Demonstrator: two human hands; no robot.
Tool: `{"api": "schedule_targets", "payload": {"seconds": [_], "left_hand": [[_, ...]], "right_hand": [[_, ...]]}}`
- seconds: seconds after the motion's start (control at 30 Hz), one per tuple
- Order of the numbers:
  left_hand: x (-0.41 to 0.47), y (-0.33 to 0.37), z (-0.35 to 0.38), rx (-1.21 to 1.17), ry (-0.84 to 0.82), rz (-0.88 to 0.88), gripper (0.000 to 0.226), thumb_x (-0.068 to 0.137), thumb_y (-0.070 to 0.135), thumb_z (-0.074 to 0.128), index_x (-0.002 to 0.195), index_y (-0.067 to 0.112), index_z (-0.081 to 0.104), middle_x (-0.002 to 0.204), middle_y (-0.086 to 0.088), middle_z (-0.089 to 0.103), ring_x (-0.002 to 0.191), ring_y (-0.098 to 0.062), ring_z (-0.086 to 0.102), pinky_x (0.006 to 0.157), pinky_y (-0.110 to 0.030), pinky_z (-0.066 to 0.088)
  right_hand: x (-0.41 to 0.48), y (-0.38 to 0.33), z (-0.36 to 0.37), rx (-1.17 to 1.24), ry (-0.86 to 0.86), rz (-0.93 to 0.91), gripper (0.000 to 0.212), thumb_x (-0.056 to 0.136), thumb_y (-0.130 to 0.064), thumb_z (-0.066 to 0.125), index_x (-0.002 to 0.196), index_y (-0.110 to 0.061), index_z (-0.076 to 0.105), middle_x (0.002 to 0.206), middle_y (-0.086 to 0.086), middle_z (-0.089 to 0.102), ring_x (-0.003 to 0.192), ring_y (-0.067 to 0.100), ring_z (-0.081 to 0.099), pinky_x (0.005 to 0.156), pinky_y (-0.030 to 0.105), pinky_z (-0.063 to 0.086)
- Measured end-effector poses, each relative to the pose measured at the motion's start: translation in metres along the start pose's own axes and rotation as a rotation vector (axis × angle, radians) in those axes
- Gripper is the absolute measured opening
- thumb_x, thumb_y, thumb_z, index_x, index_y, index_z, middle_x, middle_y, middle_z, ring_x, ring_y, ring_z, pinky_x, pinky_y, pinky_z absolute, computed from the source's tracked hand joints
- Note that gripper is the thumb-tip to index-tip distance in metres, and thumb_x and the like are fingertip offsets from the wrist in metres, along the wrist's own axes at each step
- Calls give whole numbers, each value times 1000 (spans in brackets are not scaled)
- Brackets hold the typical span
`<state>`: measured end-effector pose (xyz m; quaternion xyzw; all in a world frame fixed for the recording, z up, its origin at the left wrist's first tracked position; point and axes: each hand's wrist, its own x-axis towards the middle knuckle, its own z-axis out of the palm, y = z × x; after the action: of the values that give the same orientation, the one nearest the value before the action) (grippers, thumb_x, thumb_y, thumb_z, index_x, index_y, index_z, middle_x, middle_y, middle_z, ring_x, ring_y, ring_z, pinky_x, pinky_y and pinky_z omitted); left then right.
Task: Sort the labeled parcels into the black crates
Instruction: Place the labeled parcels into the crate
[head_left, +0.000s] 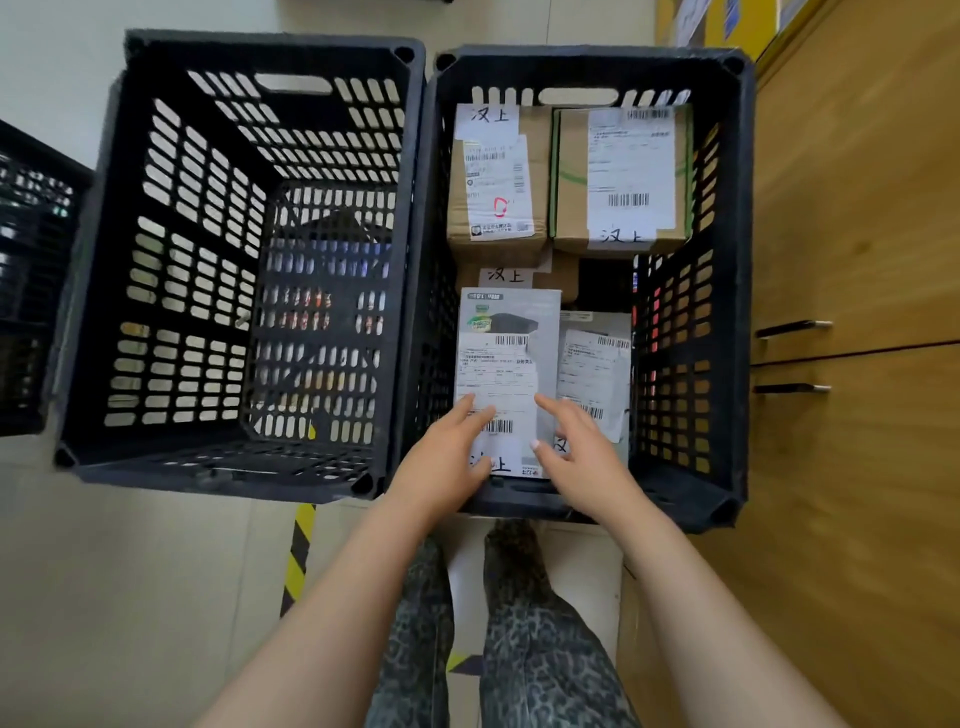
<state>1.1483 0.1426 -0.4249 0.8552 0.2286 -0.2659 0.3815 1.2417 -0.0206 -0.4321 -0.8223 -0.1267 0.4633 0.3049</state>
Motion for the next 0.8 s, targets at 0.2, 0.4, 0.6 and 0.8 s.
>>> {"api": "schedule_targets", "payload": {"seconds": [0.2, 0.4, 0.6, 0.8], "left_hand": [[11, -6, 7, 119, -78, 9, 66, 98, 30, 51, 154, 22, 18, 163, -2, 1, 150, -14, 1, 118, -32, 19], [15, -12, 7, 99, -108, -34, 66, 99, 33, 48, 155, 25, 13, 163, -2, -5, 150, -16, -5, 118, -33, 15], [15, -9, 5, 62, -121, -52, 67, 99, 34, 49, 154, 27, 13, 163, 1, -4, 149, -15, -3, 118, -34, 15], [6, 1, -5, -86, 23, -4, 53, 97, 27, 53, 147, 22, 37, 152, 1, 38, 140, -15, 32, 114, -29, 26]], "right_hand": [[15, -3, 8, -71, -81, 46, 61, 101, -24, 48, 153, -35, 19, 164, -2, 2, 149, 16, 10, 115, 30, 17], [20, -7, 16, -41, -130, 35, 59, 101, -20, 46, 152, -37, 22, 164, -3, -3, 149, 15, 8, 115, 29, 15], [19, -8, 10, -36, -122, 46, 58, 101, -17, 47, 151, -35, 25, 163, -5, 2, 148, 13, 12, 114, 28, 18], [4, -25, -5, -106, -11, -3, 51, 100, -19, 49, 147, -29, 34, 149, -3, 34, 127, 11, 40, 100, 23, 30]]}}
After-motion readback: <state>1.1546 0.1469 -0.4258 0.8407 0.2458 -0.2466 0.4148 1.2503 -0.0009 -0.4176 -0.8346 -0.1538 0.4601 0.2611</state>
